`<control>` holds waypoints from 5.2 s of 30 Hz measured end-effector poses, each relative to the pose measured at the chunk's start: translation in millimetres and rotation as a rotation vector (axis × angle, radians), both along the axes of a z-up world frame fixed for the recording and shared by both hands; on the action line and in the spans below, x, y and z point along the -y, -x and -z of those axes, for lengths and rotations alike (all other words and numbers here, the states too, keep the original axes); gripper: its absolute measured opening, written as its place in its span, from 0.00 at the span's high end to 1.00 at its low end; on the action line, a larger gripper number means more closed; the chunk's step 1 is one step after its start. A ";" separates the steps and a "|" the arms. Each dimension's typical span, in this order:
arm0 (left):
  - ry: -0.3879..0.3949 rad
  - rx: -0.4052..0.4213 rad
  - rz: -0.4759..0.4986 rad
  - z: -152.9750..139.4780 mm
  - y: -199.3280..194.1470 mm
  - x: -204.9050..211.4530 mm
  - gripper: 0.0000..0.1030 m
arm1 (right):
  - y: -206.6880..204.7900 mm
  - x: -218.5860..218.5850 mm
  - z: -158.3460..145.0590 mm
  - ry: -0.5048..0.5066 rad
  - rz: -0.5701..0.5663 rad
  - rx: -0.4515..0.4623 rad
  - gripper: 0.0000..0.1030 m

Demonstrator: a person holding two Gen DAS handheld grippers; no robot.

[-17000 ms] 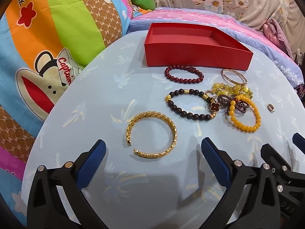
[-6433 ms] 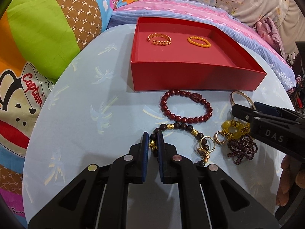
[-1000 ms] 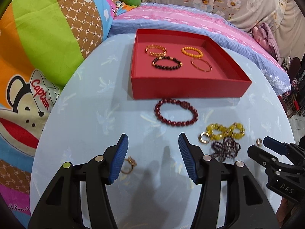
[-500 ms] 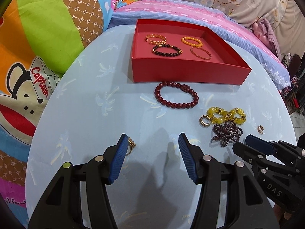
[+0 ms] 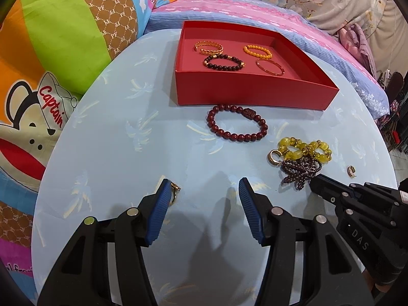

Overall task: Organize jewelry
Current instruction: 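Grasp the dark purple beaded strand with the right gripper, then grasp the dark red bead bracelet with the left gripper while the right lifts the purple strand, then carry both into the red box and open both grippers to release them, then withdraw both open grippers from the box toward the yellow bead bracelet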

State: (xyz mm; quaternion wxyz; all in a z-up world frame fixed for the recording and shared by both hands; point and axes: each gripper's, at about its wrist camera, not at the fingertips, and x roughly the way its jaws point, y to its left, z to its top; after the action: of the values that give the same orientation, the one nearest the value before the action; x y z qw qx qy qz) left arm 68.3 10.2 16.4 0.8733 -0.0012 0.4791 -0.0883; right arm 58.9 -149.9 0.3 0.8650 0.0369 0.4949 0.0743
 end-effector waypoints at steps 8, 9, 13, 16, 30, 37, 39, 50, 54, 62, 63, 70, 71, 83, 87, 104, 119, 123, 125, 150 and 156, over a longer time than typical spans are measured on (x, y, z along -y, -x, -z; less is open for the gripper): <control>0.003 0.000 -0.021 -1.6 -12.0 -2.3 0.49 | 5.3 10.8 -7.9 -0.032 0.021 0.020 1.00; 0.003 0.003 -0.022 -2.3 -12.8 -1.9 0.49 | 5.5 11.8 -8.9 -0.035 0.023 0.021 1.00; 0.007 0.012 -0.024 -5.5 -18.3 -0.4 0.49 | 4.9 16.1 -10.7 -0.065 0.021 0.016 0.96; 0.006 0.013 -0.025 -5.7 -20.2 0.5 0.49 | 2.5 17.4 -12.1 -0.075 0.039 0.019 0.75; -0.001 -0.003 -0.042 -0.6 -25.1 -3.6 0.48 | -18.3 -8.7 -6.2 -0.035 -0.024 0.024 0.71; 0.013 -0.014 -0.051 2.2 -31.2 -4.9 0.48 | -7.8 0.4 -4.7 -0.014 -0.017 0.025 0.74; 0.015 -0.014 -0.049 2.5 -33.5 -3.9 0.48 | -5.5 6.0 -1.6 -0.020 -0.004 0.008 0.77; 0.075 -0.022 -0.044 6.1 -67.7 9.6 0.48 | -0.6 9.8 -2.8 -0.024 0.006 0.003 0.82; 0.051 -0.014 -0.034 10.2 -76.4 18.2 0.57 | -0.5 11.5 -5.0 -0.038 0.010 0.004 0.88; 0.052 -0.005 0.015 8.4 -72.4 21.7 0.93 | 0.7 12.0 -5.9 -0.039 0.016 0.009 0.89; 0.051 0.000 0.018 7.2 -70.3 21.2 0.93 | 1.7 12.3 -6.9 -0.039 0.016 0.011 0.89; 0.078 0.024 0.038 -11.4 -46.1 16.1 0.93 | 12.6 21.0 -15.7 -0.047 0.031 0.029 0.96; 0.080 0.027 0.041 -13.9 -43.1 15.7 0.93 | 14.6 22.5 -17.4 -0.049 0.036 0.033 0.96; 0.129 0.071 0.091 -48.7 -2.7 14.0 0.93 | 33.2 31.9 -42.2 -0.082 0.058 0.085 0.96; 0.137 0.090 0.098 -61.0 -0.3 14.1 0.93 | 31.2 33.0 -55.5 -0.101 0.054 0.114 0.96; 0.137 0.248 0.081 -126.5 -80.2 18.8 0.93 | -62.8 37.3 -118.8 -0.063 0.044 0.289 0.96; 0.114 0.126 0.038 -65.1 -142.5 31.8 0.93 | -138.9 27.0 -70.6 -0.068 0.064 0.178 0.96; 0.096 0.111 0.021 -54.5 -144.2 31.5 0.92 | -134.9 25.1 -67.1 -0.028 0.078 0.190 0.90; 0.090 0.112 0.010 -52.7 -144.5 30.7 0.89 | -132.7 25.0 -66.3 -0.024 0.078 0.192 0.88; 0.070 0.090 -0.012 -42.0 -58.5 20.6 0.51 | -30.8 73.3 -60.2 -0.050 0.195 0.168 0.57; 0.063 0.060 0.007 -29.7 -32.5 20.2 0.51 | -2.7 79.1 -39.4 -0.039 0.213 0.118 0.57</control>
State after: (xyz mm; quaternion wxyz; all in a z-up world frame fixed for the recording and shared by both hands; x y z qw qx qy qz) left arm 100.8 -10.0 46.1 0.8864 -0.0246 0.4498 -0.1064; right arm 61.6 -229.0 39.7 0.8947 0.1015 0.4349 -0.0062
